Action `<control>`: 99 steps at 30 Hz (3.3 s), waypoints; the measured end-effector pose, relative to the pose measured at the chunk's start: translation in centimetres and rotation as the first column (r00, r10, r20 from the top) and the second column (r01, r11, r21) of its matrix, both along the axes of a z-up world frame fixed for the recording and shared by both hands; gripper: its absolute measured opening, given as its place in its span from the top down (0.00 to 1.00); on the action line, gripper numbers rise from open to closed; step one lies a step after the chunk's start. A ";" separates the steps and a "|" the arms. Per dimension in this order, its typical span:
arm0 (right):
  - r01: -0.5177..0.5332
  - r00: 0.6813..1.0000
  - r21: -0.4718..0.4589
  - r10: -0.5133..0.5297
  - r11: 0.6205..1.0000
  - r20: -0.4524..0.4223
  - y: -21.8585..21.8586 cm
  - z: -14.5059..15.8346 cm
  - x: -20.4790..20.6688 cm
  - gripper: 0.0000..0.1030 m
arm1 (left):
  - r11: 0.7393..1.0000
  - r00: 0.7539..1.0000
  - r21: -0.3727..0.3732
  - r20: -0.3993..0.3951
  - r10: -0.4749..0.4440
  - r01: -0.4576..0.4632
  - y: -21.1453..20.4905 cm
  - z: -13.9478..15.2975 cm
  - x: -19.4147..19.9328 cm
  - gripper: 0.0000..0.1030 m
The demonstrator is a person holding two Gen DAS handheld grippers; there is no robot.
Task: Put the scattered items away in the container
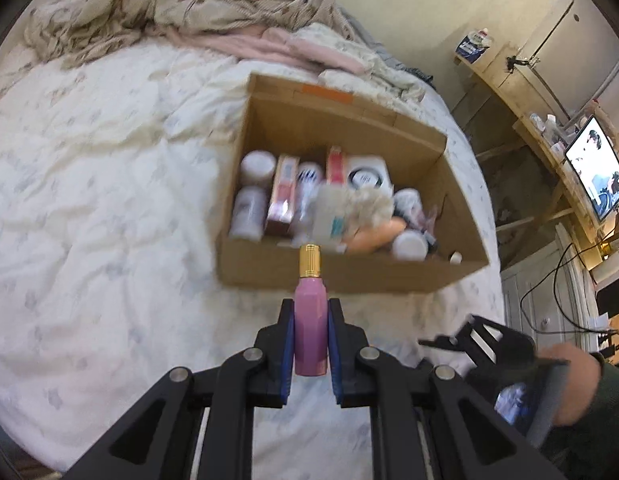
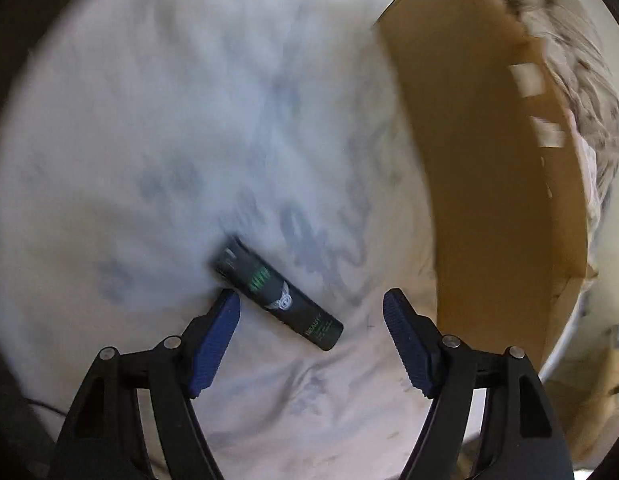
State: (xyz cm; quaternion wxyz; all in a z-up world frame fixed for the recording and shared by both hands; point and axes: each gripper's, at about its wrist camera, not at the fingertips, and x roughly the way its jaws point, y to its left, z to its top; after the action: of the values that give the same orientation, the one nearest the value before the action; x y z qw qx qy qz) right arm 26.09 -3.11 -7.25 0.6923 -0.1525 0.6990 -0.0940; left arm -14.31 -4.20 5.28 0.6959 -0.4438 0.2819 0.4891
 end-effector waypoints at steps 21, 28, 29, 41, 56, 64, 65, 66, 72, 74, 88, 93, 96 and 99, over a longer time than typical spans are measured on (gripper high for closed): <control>0.346 0.569 0.542 -0.630 0.766 0.529 -11.6 15.2 -6.3 0.89 | 0.995 0.995 0.009 0.026 0.096 -0.097 -1.6 -2.1 -2.6 0.86; 0.350 0.175 0.740 -0.816 0.574 0.550 -16.7 17.4 -11.2 0.89 | 0.993 0.998 0.093 0.009 0.069 -0.069 0.7 0.0 -1.2 0.86; 0.352 0.137 0.759 -0.832 0.548 0.537 -17.1 17.8 -11.8 0.89 | 0.993 0.998 0.100 0.011 0.062 -0.063 1.3 0.4 -0.9 0.86; 0.459 0.068 0.800 -0.913 0.386 0.402 -21.7 14.6 -11.4 0.89 | 0.994 0.999 0.098 -0.020 -0.047 0.049 9.6 1.0 5.7 0.86; 0.650 0.260 0.603 -0.880 0.463 0.397 -20.6 12.4 -8.1 0.85 | 0.982 0.981 0.033 -0.072 -0.182 0.185 10.5 -1.4 11.9 0.86; 0.656 0.224 0.575 -0.853 0.489 0.471 -20.3 15.0 -8.9 0.21 | 0.979 0.985 0.148 -0.112 -0.127 0.143 8.5 1.7 10.2 0.28; 0.658 0.212 0.576 -0.853 0.486 0.478 -20.4 15.2 -9.1 0.21 | 0.976 0.984 0.158 -0.116 -0.133 0.151 8.2 2.2 9.9 0.24; 0.661 0.202 0.575 -0.852 0.483 0.484 -20.4 15.5 -9.2 0.21 | 0.975 0.983 0.167 -0.129 -0.129 0.150 7.8 2.6 9.5 0.24; 0.705 0.238 0.494 -0.826 0.509 0.511 -17.4 16.4 -8.6 0.15 | 0.978 0.981 0.150 -0.152 -0.118 0.141 2.9 3.7 5.0 0.24; 0.719 0.250 0.474 -0.826 0.508 0.506 -15.6 16.1 -8.2 0.07 | 0.981 0.979 0.141 -0.175 -0.109 0.135 1.3 2.6 3.5 0.23; 0.719 0.268 0.398 -0.756 0.570 0.598 -10.0 14.4 -6.5 0.01 | 0.969 0.964 0.160 -0.219 -0.149 0.186 0.1 0.6 4.1 0.23; 0.721 0.262 0.405 -0.762 0.563 0.592 -10.5 13.8 -6.3 0.01 | 0.965 0.955 0.177 -0.259 -0.144 0.194 -0.1 0.4 4.3 0.23; 0.719 0.266 0.403 -0.759 0.567 0.594 -10.4 13.6 -6.0 0.01 | 0.966 0.956 0.171 -0.255 -0.144 0.192 0.0 0.3 4.1 0.23; 0.718 0.274 0.395 -0.754 0.573 0.596 -10.1 13.6 -5.8 0.01 | 0.966 0.956 0.168 -0.251 -0.149 0.194 0.0 0.3 3.9 0.23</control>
State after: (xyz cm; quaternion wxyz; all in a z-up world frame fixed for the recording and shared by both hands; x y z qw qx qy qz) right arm 20.27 -13.25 6.30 0.7834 0.2537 0.3620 -0.4369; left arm -10.43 -4.17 5.56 0.7366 -0.2875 0.3522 0.5007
